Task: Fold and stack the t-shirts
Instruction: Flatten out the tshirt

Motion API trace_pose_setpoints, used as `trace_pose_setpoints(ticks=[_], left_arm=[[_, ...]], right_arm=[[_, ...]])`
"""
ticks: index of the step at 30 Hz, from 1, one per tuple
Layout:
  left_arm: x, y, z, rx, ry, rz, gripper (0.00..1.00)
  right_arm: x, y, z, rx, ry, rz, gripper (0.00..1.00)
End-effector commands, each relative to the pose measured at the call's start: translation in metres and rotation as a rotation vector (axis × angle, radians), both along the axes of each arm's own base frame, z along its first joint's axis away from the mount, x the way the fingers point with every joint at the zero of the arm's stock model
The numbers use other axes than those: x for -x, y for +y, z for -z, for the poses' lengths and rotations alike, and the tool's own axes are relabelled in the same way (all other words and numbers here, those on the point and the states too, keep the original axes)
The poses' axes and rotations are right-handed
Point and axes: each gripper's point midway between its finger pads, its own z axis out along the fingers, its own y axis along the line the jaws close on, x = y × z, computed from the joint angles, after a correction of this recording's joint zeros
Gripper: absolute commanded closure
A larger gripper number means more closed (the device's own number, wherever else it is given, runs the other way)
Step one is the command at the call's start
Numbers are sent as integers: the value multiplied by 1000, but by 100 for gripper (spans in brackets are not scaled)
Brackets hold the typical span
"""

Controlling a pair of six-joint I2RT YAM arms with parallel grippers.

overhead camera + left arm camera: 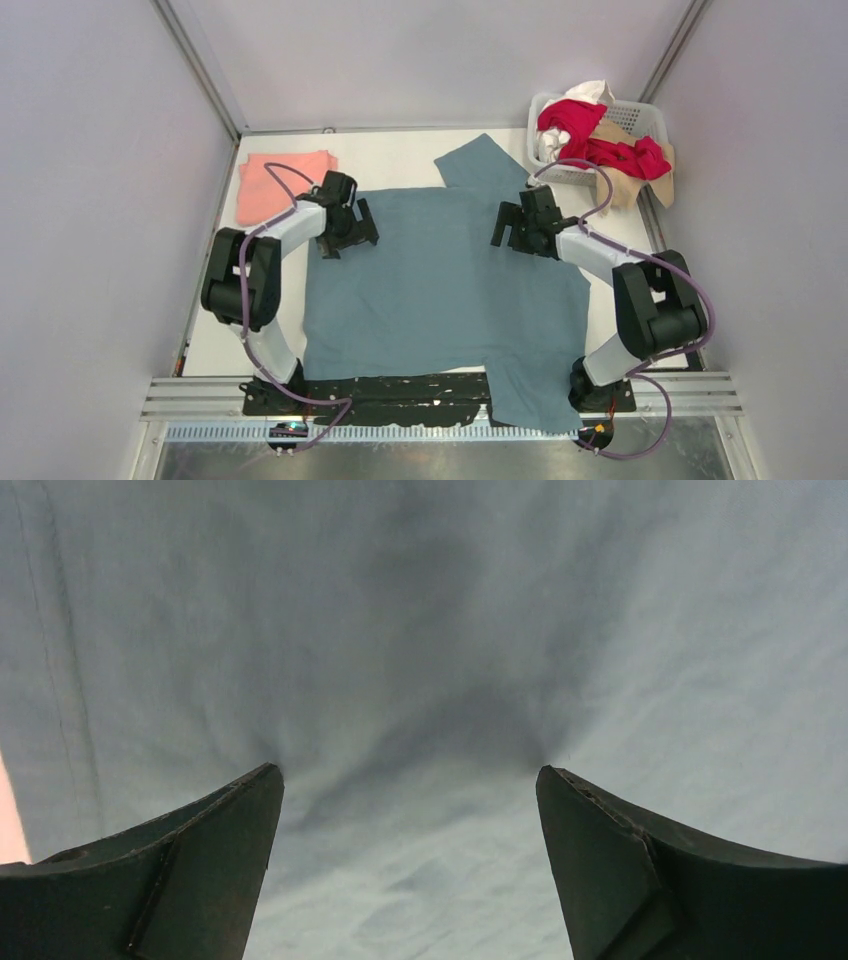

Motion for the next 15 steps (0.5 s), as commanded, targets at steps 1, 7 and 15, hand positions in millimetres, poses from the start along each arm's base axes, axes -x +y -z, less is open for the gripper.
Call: trace_pose_setpoints(ticks=[1,7,15], left_arm=[[-34,2,-5,43,-32,-41,0],[-44,-6,-2,108,22,-25,0],[-73,-13,12,180,79,-16,0]], right_arm=[[-11,11,6,-55,-6,21,5],[-7,15,23,-92,13,36,5],[-1,26,33,-146,49,7,5]])
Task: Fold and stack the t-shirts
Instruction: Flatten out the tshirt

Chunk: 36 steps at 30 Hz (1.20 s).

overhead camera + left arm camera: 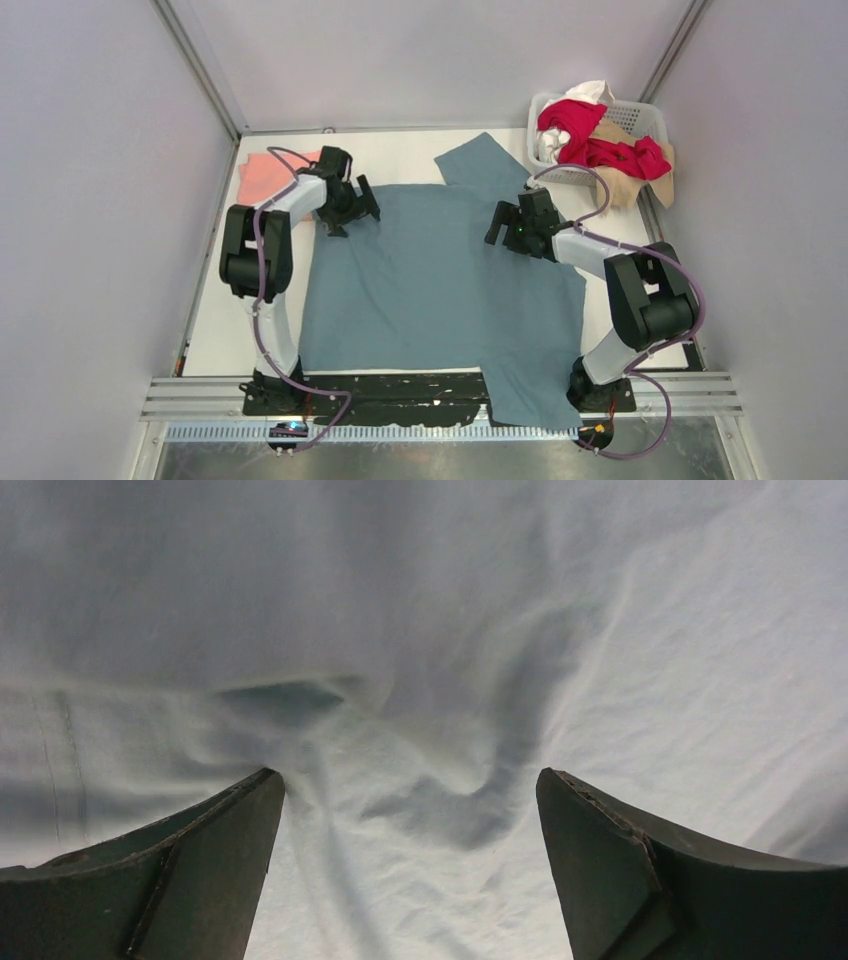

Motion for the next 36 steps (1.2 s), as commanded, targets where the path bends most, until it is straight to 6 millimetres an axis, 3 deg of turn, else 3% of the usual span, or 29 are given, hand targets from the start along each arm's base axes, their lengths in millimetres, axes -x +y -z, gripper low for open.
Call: trace_pose_setpoints(ticks=[1,6,17,24,30,35,36], left_arm=[[-15,-8,8,77,30,14,0],[-36,0,4,31,28,-2,0],[-80,-15,-6,92,26,12,0],[-103,-14,-20,81,-5,7,0],[-71,-8,-56,69,-64,41,0],[-18,8,-99,13,-177,3,0],[-5,10,-103,14,-192,-10,0]], right_arm=[[4,9,10,-48,30,-7,5],[-7,13,5,-54,14,-2,5],[-24,4,6,-73,-33,31,5],[-33,6,6,-90,-37,25,5],[-31,3,-23,-34,-98,-5,5],[-6,-7,-62,67,-164,-23,5],[4,-9,-59,76,-152,-32,5]])
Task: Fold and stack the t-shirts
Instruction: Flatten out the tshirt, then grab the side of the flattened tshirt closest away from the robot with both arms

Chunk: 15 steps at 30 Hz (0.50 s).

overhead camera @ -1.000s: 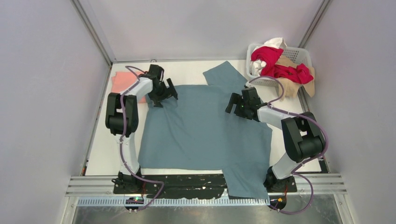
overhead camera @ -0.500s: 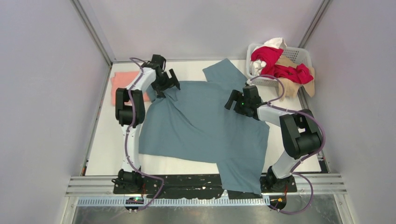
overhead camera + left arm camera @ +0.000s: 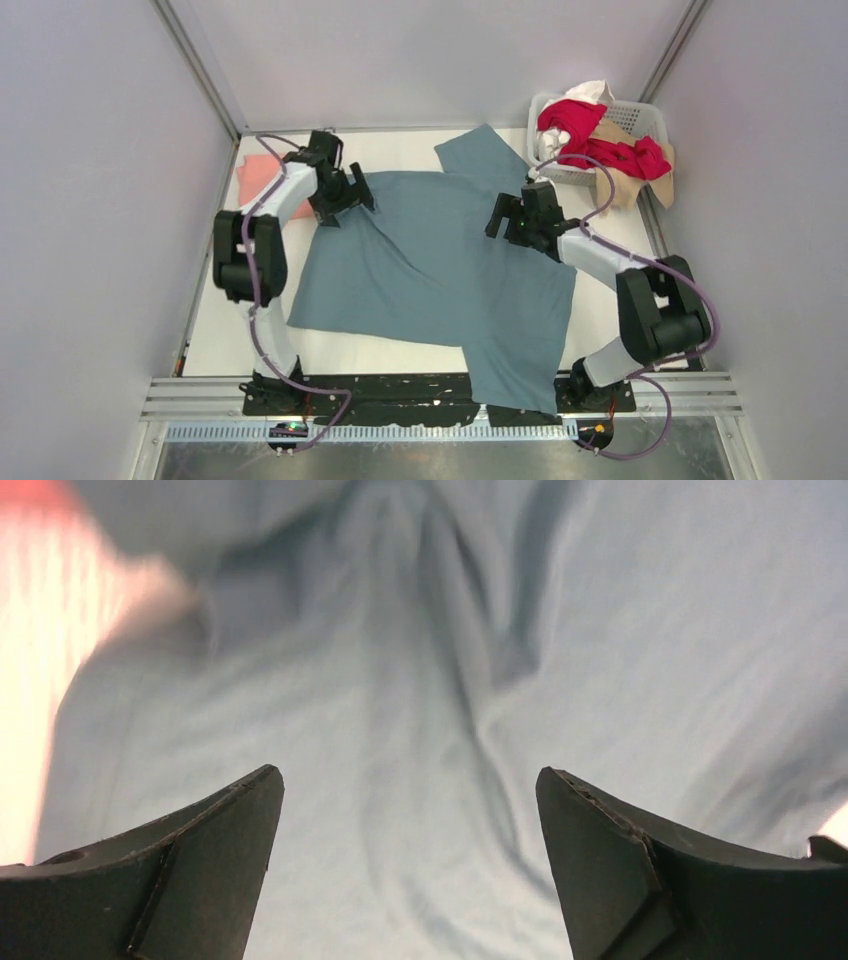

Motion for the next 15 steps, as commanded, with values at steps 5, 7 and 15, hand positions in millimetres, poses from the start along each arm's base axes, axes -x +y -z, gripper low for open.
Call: trace_pose_setpoints(ticks=[5,7,15], left_arm=[[110,49,-45,-109,-173,-196,0],[150,68,-27,-182,-110,-259,0],[246,121,29,-337,19,-541,0]], right_arm=[[59,-26,-47,71,-116,-7,5],[74,-30,-50,70,-127,-14,5],[90,-34,-60,47,-182,-18,5]])
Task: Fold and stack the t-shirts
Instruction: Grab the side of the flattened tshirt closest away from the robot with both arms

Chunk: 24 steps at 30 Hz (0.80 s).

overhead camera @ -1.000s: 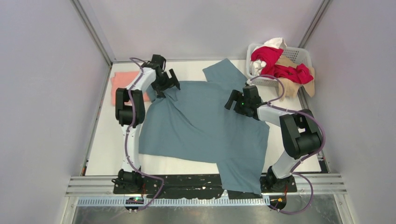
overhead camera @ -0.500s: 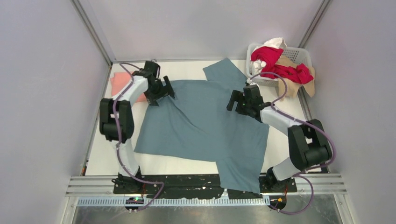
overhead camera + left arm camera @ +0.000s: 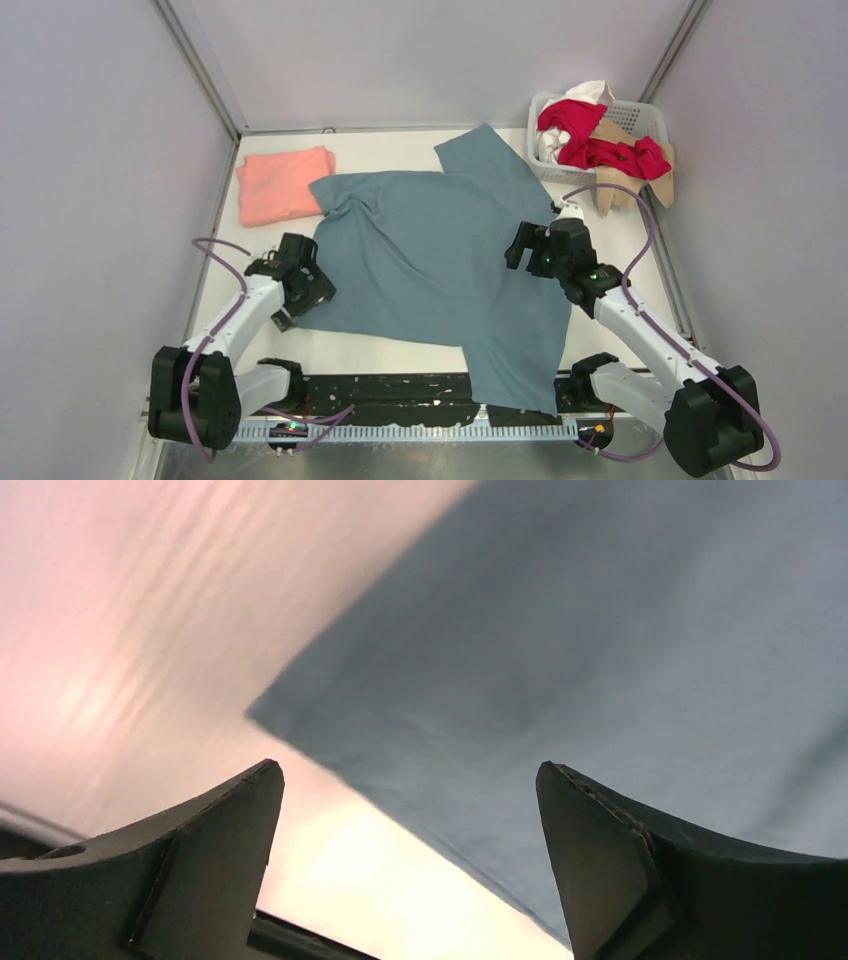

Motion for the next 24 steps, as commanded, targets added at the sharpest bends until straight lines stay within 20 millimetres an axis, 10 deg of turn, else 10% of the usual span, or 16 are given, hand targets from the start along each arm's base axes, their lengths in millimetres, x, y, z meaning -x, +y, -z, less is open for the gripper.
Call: trace_pose_setpoints(ticks=[1,6,14,24], left_arm=[[17,31,10,-100,-6,-196,1],[8,22,30,-10,11,-212,4],[7,24,39,-12,12,-256,50],[22,36,32,-64,17,-307,62]], right_arm=[[0,-3,-5,18,-21,2,5],[0,-2,2,22,2,-2,5],[-1,-5,6,40,18,10,5],[0,-5,7,63,45,5,5]])
